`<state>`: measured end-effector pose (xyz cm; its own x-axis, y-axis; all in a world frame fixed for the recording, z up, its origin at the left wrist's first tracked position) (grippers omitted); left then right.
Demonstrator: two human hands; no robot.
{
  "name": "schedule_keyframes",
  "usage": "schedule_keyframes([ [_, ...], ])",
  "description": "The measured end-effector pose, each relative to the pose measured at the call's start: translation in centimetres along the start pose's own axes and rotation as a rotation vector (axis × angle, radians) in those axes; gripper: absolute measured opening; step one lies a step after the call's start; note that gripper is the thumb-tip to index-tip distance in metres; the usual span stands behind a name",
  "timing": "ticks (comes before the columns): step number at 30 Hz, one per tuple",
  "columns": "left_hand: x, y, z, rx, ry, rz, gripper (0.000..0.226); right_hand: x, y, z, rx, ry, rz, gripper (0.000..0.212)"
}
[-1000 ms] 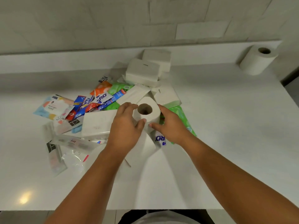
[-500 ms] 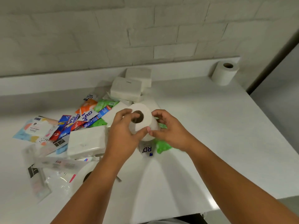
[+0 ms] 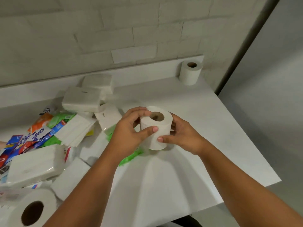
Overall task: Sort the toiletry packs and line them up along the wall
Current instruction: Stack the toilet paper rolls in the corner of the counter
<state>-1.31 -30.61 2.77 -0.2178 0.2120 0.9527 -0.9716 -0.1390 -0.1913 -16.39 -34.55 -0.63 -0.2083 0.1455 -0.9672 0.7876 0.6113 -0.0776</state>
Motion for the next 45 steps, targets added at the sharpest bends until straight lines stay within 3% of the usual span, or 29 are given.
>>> schedule_keyframes([
  [4,-1.8,4.8,2.6,-0.049,-0.126,-0.175,0.072,0.8,-5.9,-0.7,0.025,0.009,0.082,0.067],
  [8,-3.4,9.5,5.1,-0.181,-0.226,-0.087,0.084,1.8,-11.2,-0.5,0.005,0.017,0.127,0.065],
  [16,-3.8,17.4,11.4,-0.195,-0.175,0.006,0.075,4.3,-21.3,1.8,0.143,0.018,0.005,0.063],
  [22,-5.1,20.5,17.0,-0.145,-0.112,0.132,0.088,4.7,-26.6,5.7,0.196,-0.01,-0.061,0.066],
  [32,-6.5,21.9,22.9,-0.009,-0.096,0.279,0.07,3.9,-30.5,11.8,0.158,-0.034,-0.109,0.065],
  [45,-8.5,21.7,25.0,0.036,-0.128,0.348,0.069,4.5,-31.3,14.7,0.176,-0.017,-0.105,0.056],
])
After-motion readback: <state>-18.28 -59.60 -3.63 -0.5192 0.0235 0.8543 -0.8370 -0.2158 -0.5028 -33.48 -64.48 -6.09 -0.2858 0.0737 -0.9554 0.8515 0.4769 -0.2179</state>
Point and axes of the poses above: each hand's wrist, its own z-axis towards the middle knuckle, its own y-axis out of the palm, x = y × z, the point moved 10 cm from there along z, towards the middle knuckle, and after that the axes turned 7 degrees about y, right-handed, at the moved point
